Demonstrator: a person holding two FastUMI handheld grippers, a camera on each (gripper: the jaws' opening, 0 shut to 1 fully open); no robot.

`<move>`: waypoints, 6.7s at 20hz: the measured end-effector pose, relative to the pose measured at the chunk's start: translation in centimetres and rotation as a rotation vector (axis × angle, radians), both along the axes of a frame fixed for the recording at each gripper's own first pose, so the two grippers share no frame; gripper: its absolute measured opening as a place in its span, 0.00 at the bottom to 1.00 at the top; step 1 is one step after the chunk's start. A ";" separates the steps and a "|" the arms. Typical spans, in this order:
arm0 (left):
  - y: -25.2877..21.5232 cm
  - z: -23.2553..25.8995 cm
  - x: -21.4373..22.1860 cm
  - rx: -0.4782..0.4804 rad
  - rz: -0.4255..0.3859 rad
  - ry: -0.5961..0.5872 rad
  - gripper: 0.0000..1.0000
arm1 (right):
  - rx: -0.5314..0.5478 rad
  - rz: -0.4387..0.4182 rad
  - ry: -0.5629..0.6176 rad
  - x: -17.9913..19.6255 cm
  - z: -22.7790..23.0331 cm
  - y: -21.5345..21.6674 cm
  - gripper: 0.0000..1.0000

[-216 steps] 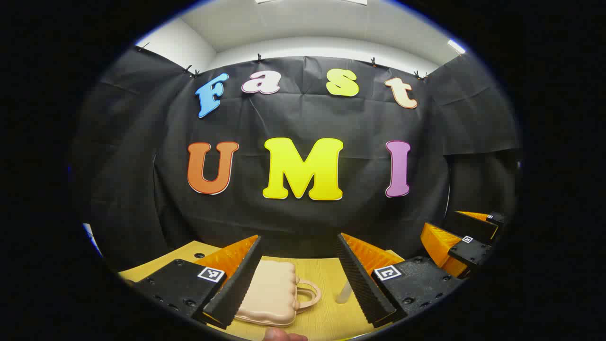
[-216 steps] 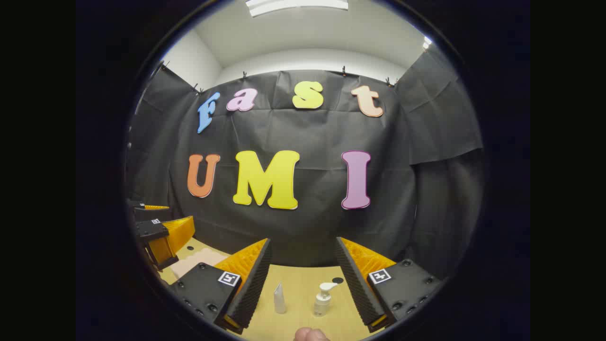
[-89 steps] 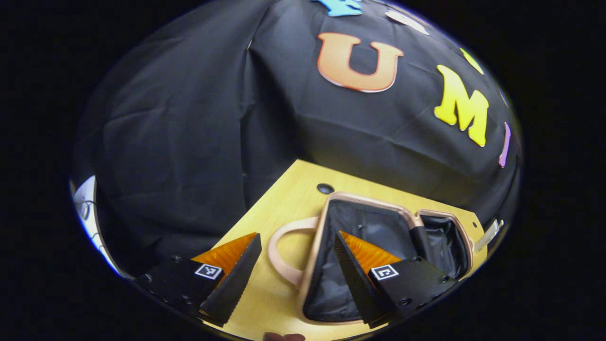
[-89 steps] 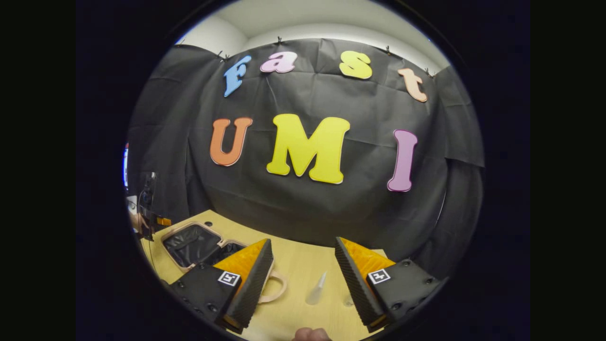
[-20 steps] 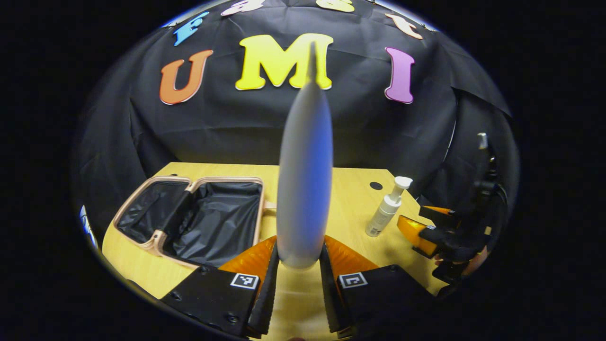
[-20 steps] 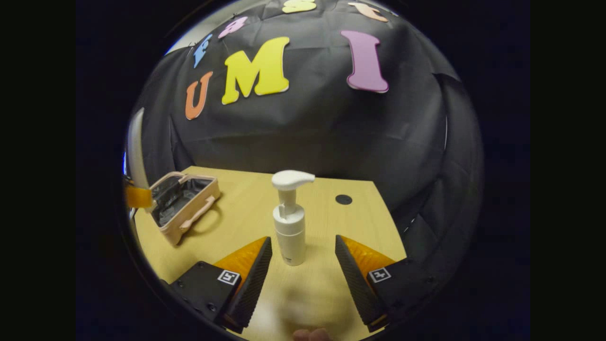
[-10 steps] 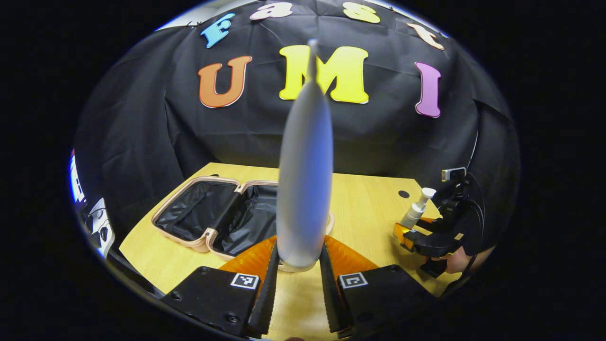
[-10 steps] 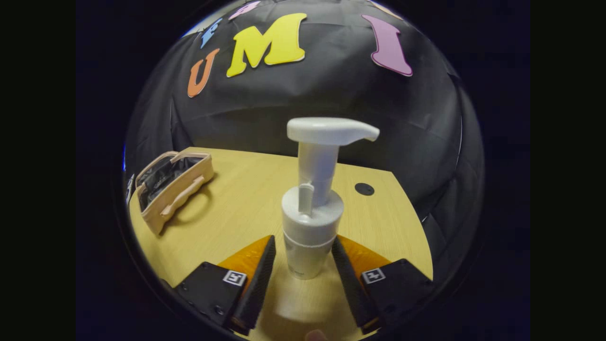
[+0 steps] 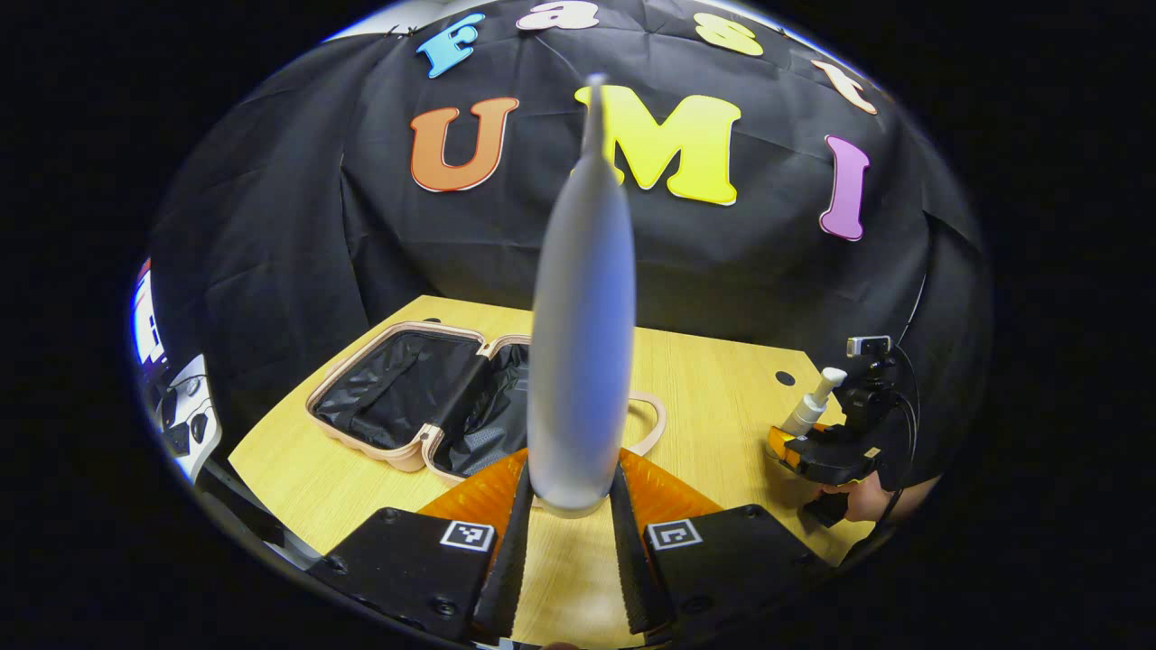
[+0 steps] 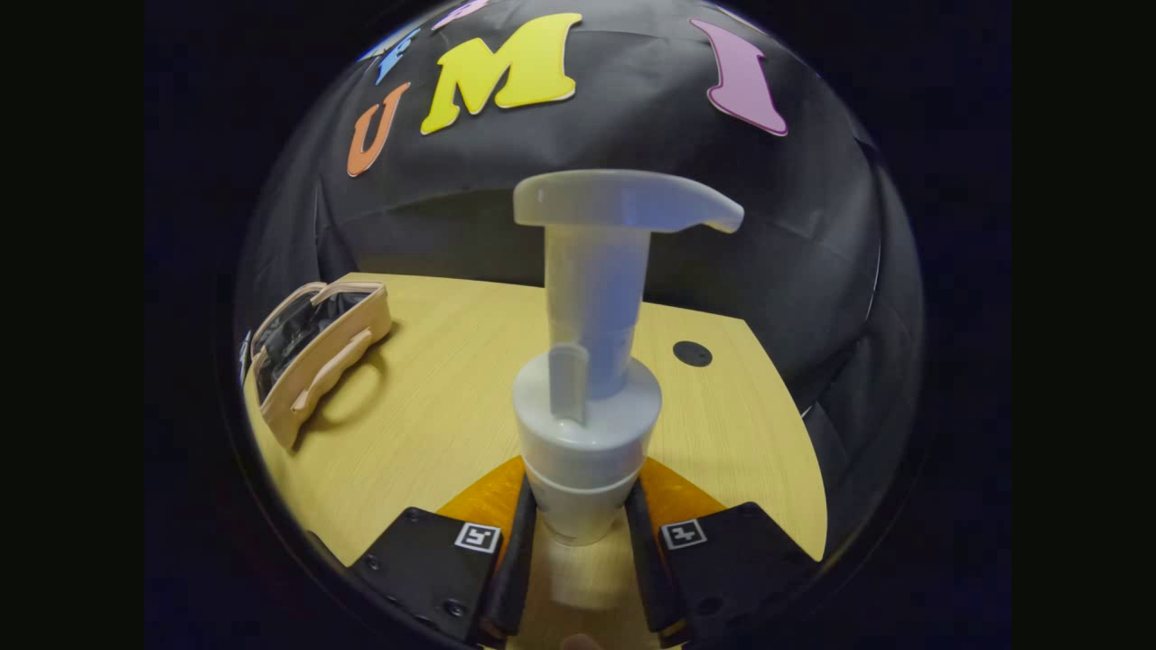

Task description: First open the suitcase, pack the skin care products into it, and then close the suitcase.

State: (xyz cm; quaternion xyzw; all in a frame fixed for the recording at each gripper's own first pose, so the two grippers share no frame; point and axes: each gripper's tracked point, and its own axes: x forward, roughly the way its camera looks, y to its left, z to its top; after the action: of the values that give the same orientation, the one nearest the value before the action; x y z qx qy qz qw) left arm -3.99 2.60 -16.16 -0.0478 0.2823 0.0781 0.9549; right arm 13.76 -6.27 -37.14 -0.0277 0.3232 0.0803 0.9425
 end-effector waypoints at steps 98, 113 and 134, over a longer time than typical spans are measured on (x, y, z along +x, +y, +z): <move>27.4 -1.4 -6.3 -0.502 0.009 -0.069 0.95 | 0.112 0.285 0.152 -7.2 17.7 31.7 0.65; 45.1 -11.0 5.6 -0.952 0.318 -0.226 0.97 | 0.004 0.365 -0.100 -10.9 28.0 27.2 0.66; 44.4 -8.7 12.6 -0.895 0.309 -0.163 0.08 | 0.008 0.205 -0.274 -10.2 31.9 24.0 0.66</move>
State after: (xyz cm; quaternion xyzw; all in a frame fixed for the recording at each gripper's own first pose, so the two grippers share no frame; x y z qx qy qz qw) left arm 8.61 47.03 -24.85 -0.5018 0.2021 0.0860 0.8366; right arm 3.56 17.68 -5.23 -0.0676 0.1868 0.1725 0.9648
